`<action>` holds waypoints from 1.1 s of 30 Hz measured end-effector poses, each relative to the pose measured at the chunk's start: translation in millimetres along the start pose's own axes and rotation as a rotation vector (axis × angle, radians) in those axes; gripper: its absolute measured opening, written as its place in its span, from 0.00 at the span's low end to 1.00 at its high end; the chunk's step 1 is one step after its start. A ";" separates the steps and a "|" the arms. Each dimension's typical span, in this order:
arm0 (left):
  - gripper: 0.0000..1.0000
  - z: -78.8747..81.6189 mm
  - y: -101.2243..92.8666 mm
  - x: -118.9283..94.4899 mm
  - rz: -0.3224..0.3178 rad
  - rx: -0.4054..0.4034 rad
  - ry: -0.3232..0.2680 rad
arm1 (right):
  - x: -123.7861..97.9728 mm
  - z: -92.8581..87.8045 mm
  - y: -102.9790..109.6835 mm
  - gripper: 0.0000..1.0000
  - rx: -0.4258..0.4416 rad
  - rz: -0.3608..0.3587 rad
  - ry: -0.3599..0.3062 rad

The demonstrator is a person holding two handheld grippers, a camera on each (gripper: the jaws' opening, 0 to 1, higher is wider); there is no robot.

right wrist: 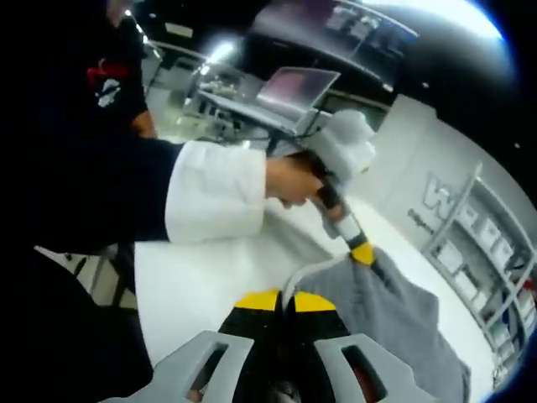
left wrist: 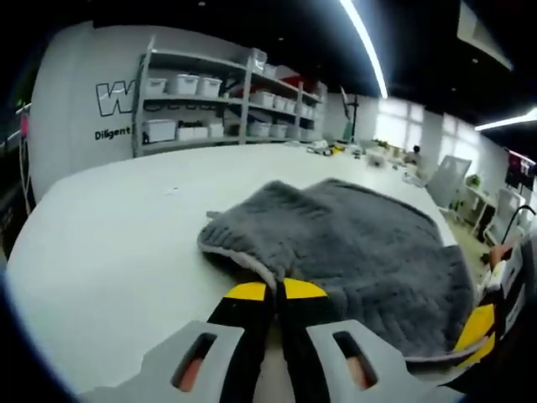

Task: Open the folded towel by lifting each exposed corner and separating the folded layers until the towel lies flat within the target outline without major curled edges

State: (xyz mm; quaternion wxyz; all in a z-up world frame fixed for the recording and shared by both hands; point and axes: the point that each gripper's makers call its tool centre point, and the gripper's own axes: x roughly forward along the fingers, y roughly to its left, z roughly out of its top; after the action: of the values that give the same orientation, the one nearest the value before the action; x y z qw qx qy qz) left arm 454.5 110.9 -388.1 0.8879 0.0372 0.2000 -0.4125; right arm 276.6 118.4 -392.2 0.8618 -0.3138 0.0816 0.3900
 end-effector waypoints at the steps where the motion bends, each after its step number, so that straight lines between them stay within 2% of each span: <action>1: 0.05 -0.6 2.6 -1.3 0.012 0.002 0.002 | 0.8 1.5 0.5 0.00 0.002 0.001 -0.003; 6: 0.05 -3.9 10.4 -8.0 0.034 -0.001 -0.006 | 6.8 7.7 3.1 0.00 0.016 0.005 -0.018; 15: 0.04 -12.9 15.7 -15.2 0.059 0.006 0.020 | 13.2 16.6 9.0 0.00 0.046 0.015 -0.047; 21: 0.04 -7.8 17.0 -25.3 0.056 0.027 -0.016 | 17.5 23.2 16.3 0.00 0.037 0.028 -0.075; 25: 0.04 -9.0 25.6 -30.4 0.086 0.041 -0.015 | 22.8 26.9 19.0 0.00 0.066 0.045 -0.089; 33: 0.05 -16.2 43.5 -41.0 0.169 0.087 0.027 | 36.1 41.6 26.6 0.00 0.038 0.050 -0.106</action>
State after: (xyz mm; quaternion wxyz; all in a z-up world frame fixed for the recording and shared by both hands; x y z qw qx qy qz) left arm 458.0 172.7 -391.5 0.9143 0.0981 0.1901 -0.3440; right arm 277.7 179.2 -386.0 0.8608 -0.2741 0.0509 0.4258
